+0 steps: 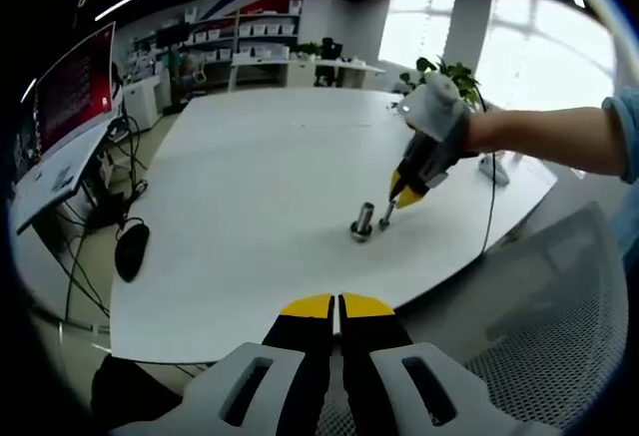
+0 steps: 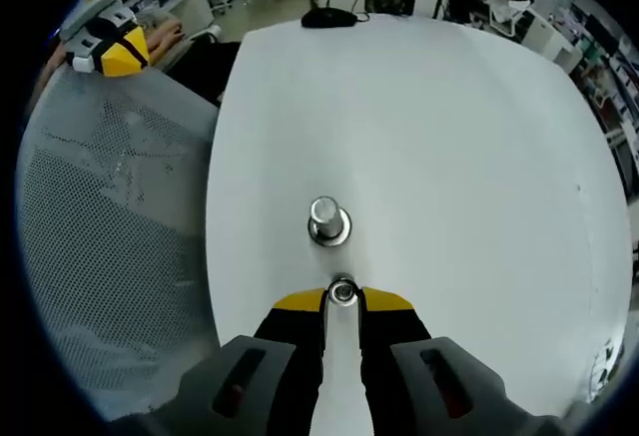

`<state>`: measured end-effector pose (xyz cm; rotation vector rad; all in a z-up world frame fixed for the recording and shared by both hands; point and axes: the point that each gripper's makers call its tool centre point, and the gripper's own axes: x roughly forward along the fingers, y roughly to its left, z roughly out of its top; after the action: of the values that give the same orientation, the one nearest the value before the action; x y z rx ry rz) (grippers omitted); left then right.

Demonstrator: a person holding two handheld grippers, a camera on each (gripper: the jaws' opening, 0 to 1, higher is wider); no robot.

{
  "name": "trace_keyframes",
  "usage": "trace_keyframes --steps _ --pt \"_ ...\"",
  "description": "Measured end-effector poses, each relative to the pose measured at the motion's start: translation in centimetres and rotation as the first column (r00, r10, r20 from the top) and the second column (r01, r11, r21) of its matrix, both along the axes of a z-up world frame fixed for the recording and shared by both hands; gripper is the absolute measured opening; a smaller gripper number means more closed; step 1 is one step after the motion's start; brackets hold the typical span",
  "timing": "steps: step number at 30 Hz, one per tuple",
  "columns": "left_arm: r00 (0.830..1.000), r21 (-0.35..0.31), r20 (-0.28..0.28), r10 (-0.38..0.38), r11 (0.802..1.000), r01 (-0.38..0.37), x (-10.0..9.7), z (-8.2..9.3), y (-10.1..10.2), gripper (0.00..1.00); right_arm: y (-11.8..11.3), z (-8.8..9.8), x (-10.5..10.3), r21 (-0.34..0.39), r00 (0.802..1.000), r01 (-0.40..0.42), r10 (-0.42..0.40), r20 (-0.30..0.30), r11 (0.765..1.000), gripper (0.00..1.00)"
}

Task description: Place the washer onto the threaded stud by aligning its center hole with the stud, sliding it down to the base, and recovering from edge contact or off-axis alignment until the washer reaches the visible bottom stop.

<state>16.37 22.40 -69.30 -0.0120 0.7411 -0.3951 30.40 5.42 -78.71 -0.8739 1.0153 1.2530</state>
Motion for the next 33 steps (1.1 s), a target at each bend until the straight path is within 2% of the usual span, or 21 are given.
trace_keyframes --steps 33 --pt "1.000 0.003 -0.014 -0.001 1.000 0.001 -0.1 -0.2 0.0 0.00 0.0 -3.2 0.2 -0.093 0.999 -0.031 0.029 -0.028 0.995 0.13"
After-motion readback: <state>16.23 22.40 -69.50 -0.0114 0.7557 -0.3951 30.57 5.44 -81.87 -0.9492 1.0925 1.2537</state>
